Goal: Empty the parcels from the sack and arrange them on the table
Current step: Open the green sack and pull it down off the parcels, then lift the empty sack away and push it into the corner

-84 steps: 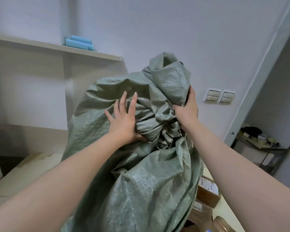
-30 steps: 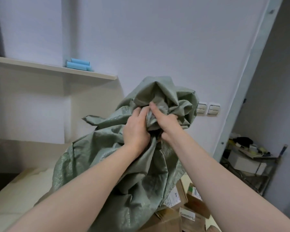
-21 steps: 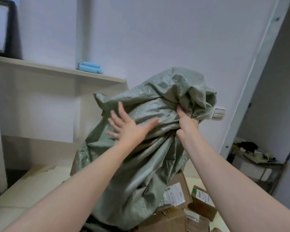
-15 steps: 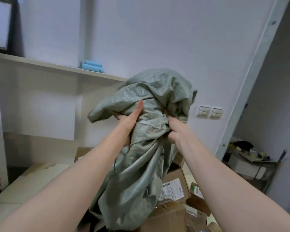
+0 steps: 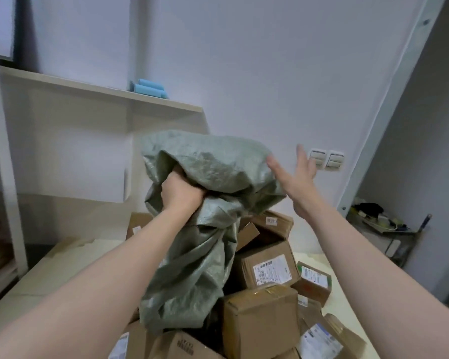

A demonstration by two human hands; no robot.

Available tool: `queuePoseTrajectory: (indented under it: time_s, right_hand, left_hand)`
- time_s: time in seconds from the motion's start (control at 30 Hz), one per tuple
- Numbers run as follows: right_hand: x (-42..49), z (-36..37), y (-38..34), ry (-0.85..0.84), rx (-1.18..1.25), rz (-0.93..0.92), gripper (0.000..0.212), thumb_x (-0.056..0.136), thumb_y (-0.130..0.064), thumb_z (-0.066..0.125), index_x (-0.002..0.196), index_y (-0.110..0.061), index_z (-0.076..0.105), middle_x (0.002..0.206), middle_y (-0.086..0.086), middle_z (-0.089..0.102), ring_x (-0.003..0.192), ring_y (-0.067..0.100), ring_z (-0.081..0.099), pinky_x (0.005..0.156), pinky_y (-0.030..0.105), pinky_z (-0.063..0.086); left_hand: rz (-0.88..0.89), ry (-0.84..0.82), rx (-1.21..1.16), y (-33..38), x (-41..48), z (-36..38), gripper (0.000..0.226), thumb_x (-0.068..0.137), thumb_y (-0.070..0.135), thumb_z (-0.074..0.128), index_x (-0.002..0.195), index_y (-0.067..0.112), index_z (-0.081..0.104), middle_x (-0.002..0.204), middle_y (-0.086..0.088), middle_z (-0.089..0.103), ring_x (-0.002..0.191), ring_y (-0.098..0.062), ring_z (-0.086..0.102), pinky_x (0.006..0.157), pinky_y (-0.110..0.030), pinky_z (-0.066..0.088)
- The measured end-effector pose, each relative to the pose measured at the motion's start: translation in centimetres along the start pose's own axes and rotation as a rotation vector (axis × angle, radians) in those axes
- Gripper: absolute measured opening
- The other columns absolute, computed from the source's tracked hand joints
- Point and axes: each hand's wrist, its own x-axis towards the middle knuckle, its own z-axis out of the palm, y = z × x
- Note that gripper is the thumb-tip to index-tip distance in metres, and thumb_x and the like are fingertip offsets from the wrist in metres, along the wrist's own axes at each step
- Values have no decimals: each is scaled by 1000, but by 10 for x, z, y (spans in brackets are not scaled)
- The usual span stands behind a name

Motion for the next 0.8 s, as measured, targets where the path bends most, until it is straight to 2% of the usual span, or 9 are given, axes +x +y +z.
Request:
queuePoseTrajectory:
  time_s: [0.1, 0.17, 0.23, 0.37, 0.47, 0.53, 0.67, 0.73, 0.8]
  right_hand:
    - [1, 15, -9, -352, 276, 161, 125, 49, -81, 74, 151, -46, 11, 156, 5, 34, 132, 33, 47, 82, 61, 54]
    - [-3, 24, -17, -468, 474, 267, 115, 50, -71, 80, 148, -33, 33, 137, 7, 58, 114, 30, 62, 63, 55, 58]
    - [-4, 34, -26, -535, 618, 284, 82, 61, -57, 80, 131, -20, 58, 121, 10, 69, 104, 27, 69, 73, 48, 59]
    - [4, 57, -37, -385, 713, 369, 48, 71, -30, 85, 111, -8, 69, 100, 15, 74, 85, 27, 72, 69, 42, 59]
    - [24, 74, -28, -243, 761, 364, 92, 40, -25, 98, 123, -11, 61, 111, 18, 70, 87, 32, 72, 69, 56, 59]
    - [37, 84, -21, -158, 778, 299, 116, 30, -22, 98, 135, -12, 48, 122, 15, 65, 96, 33, 70, 75, 60, 57]
    - [19, 84, -26, -95, 686, 248, 103, 72, -14, 84, 148, -14, 14, 123, 3, 39, 112, 25, 52, 96, 55, 50]
    - [19, 94, -21, -140, 682, 239, 100, 76, -15, 82, 146, -14, 11, 128, 6, 40, 112, 26, 52, 96, 51, 51]
    - [13, 102, -25, -204, 706, 251, 93, 76, -14, 82, 141, -11, 15, 124, 10, 47, 106, 26, 57, 86, 45, 56]
  left_hand:
    - [134, -118, -188, 19, -9, -2, 64, 71, 34, 80, 128, 26, 52, 119, 4, 65, 111, -20, 61, 95, -34, 51]
    - [117, -115, -342, 29, -10, -1, 58, 84, 18, 71, 136, 22, 45, 116, 3, 64, 99, -8, 62, 85, -19, 53]
    - [100, -57, -364, 40, -10, -1, 68, 82, 4, 72, 140, 17, 38, 112, 3, 62, 86, -1, 60, 73, -4, 47]
    - [-58, -76, -462, 47, -11, -4, 88, 76, 14, 81, 140, 16, 21, 127, -1, 50, 95, -5, 56, 68, -10, 49]
    - [-78, -158, -523, 46, -8, -16, 109, 60, 25, 85, 140, 24, 11, 137, -5, 34, 119, -15, 48, 92, -26, 50]
    - [-91, -3, -535, 50, -9, -26, 101, 69, 22, 79, 143, 23, 11, 141, -5, 22, 127, -20, 36, 104, -36, 40]
    - [319, 590, -127, 78, -7, -47, 73, 76, 49, 58, 138, 20, 31, 146, -10, 23, 134, -28, 28, 116, -60, 14]
    - [554, 522, 274, 88, 3, -52, 81, 78, 69, 52, 145, 32, 28, 156, -9, 14, 146, -32, 12, 113, -59, -9]
    - [406, 280, 534, 86, 15, -53, 98, 69, 86, 49, 149, 48, 8, 162, -8, -7, 148, -37, -10, 109, -64, -12]
